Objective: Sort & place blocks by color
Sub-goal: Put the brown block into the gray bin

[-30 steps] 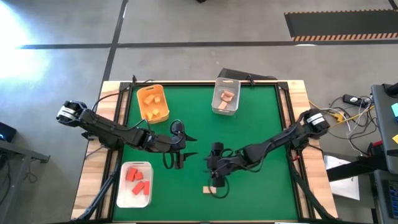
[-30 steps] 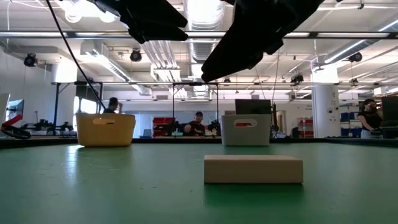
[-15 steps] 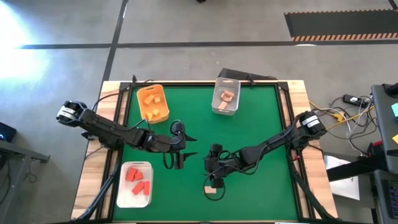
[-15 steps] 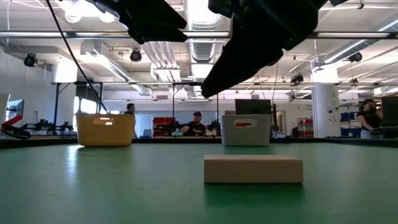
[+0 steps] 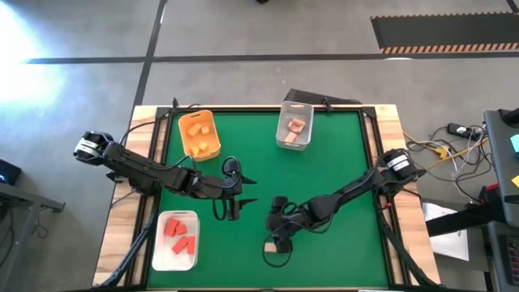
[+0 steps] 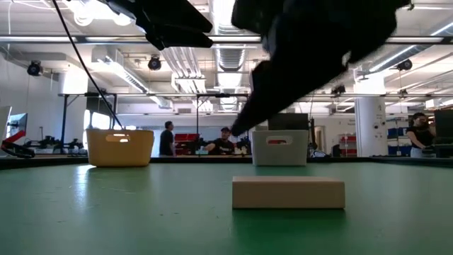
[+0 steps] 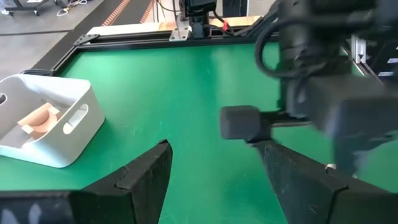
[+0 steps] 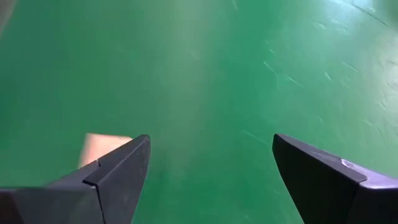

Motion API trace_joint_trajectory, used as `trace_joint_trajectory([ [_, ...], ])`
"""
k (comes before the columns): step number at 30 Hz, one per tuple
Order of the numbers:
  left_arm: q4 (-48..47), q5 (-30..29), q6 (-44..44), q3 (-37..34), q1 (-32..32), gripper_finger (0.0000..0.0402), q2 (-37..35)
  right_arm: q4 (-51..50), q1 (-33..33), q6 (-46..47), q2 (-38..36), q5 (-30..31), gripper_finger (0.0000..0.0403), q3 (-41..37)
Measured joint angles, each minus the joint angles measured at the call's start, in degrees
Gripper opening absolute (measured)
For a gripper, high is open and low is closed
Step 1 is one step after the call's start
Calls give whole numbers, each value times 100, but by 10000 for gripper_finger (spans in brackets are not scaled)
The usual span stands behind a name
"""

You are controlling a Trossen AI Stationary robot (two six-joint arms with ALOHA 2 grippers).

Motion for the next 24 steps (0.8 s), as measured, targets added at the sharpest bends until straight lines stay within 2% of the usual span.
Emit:
trace_joint_trajectory([
  [3, 1, 0, 14, 0, 1, 239, 0, -183, 121, 104, -49, -98, 327, 174],
  [7, 4, 0, 22, 0, 2, 239, -2, -483, 415, 246, 26, 67, 326, 281],
  [13, 13, 0, 16, 0, 4, 239, 0, -1505, 711, 860, 262, 222, 326, 637],
  [21, 2, -2, 18, 2, 4, 239, 0, -1599, 788, 480, 795, 176, 326, 1235],
  [24, 0, 0, 20, 2, 4, 239, 0, -1597, 722, 456, 993, -32, 326, 1401],
])
